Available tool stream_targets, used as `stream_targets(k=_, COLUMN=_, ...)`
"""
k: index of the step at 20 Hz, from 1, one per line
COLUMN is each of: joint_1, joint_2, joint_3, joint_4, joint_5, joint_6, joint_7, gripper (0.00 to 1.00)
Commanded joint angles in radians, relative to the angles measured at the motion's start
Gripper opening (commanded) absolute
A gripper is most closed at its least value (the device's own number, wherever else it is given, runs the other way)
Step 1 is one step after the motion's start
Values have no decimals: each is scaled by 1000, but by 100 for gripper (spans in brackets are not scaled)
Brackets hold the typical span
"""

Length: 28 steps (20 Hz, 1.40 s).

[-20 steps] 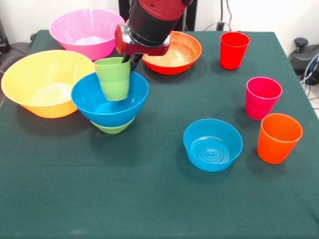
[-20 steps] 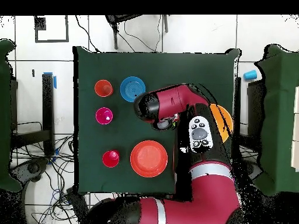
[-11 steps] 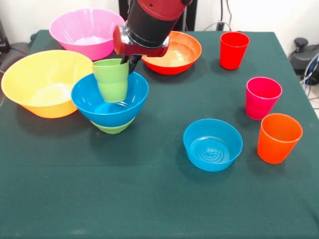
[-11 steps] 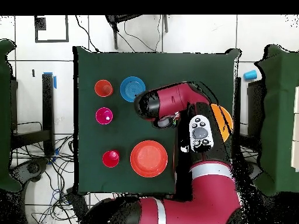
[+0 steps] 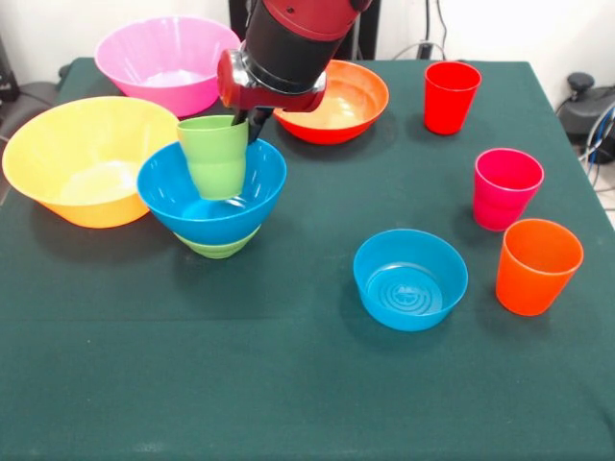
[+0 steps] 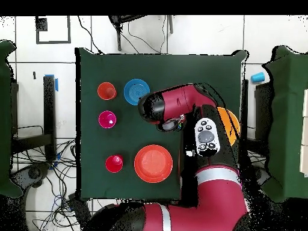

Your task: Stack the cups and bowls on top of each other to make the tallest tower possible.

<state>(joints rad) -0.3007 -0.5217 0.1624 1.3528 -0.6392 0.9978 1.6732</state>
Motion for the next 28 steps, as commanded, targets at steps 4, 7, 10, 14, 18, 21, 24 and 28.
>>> stream_targets(k=4, joint_1=10, joint_2=42, joint_3=74, joint_4=-42, joint_5=-101, joint_6=85, joint_7=-328, gripper=0)
stream_targets(k=7, joint_1=13, joint_2=43, joint_3=73, joint_4=-45, joint_5=-102, joint_6=87, joint_7=-327, gripper=100)
stream_targets(k=10, joint_1=14, joint_2=42, joint_3=73, joint_4=-44, joint_5=-104, joint_6=87, joint_7=-326, gripper=100)
stream_targets(k=14, joint_1=14, joint_2=42, joint_3=73, joint_4=-45, joint_5=-105, joint_6=87, joint_7=-327, gripper=100)
stream_targets(k=18, joint_1=17, joint_2=42, joint_3=72, joint_4=-46, joint_5=-107, joint_6=85, joint_7=-325, gripper=100)
stream_targets(k=21, joint_1=13, joint_2=40, joint_3=76, joint_4=-44, joint_5=-108, joint_6=57, joint_7=-313, gripper=100)
stream_targets(k=24, joint_1=13, joint_2=27, joint_3=78, joint_4=-46, joint_5=-105, joint_6=51, joint_7=-312, gripper=100)
stream_targets(k=28, joint_1=13, joint_2=15, joint_3=76, joint_4=-36, joint_5=-104, joint_6=40, joint_7=-303, gripper=100)
